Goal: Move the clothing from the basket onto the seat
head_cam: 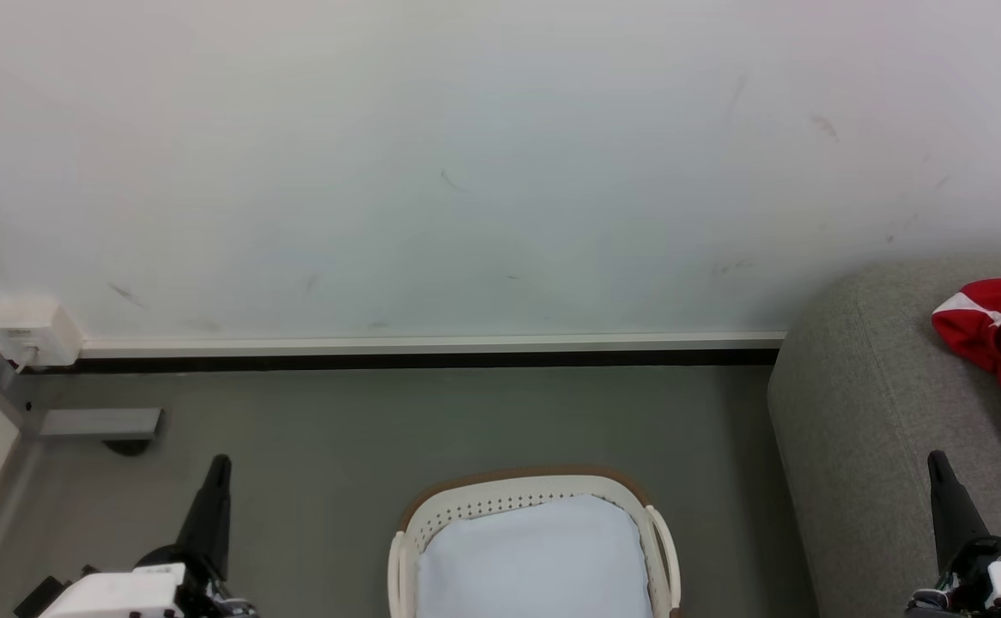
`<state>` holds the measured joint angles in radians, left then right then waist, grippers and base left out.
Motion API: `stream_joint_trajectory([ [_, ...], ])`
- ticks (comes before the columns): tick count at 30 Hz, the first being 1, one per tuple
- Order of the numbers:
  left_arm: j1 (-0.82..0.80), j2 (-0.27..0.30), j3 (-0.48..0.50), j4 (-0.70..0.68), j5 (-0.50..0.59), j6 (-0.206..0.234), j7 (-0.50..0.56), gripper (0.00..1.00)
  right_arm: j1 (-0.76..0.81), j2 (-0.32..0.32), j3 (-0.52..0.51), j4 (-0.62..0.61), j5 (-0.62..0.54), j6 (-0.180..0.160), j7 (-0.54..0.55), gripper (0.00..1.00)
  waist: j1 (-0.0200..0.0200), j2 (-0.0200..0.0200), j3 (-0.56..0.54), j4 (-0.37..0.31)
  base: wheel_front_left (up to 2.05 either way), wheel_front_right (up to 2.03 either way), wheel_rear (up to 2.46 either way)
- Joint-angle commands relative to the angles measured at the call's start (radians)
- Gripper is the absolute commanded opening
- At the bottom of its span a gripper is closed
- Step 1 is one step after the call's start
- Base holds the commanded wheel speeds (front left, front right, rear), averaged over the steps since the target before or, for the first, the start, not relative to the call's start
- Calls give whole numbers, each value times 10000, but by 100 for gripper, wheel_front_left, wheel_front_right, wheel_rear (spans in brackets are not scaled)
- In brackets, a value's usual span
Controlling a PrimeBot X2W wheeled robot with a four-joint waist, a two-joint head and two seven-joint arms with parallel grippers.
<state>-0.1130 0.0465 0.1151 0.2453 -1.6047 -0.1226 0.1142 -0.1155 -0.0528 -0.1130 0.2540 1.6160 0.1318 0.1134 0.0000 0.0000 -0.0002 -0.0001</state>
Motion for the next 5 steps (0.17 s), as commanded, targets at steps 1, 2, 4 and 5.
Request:
stream_joint_trajectory([
  [1,-68,71,22,-37,-124,-25,55,0,-44,16,-44,-45,-37,-21,21,0,0,0,0,0,0,0,0],
  [2,-68,71,22,-37,-124,-25,55,0,-44,16,-44,-45,-37,-21,22,0,0,0,0,0,0,0,0],
  [4,-68,71,22,-37,-124,-25,54,0,-44,17,-45,-45,-38,-21,22,0,0,0,0,0,0,0,0],
  [5,-68,71,22,-37,-124,-25,54,0,-44,17,-45,-45,-38,-21,22,0,0,0,0,0,0,0,0],
])
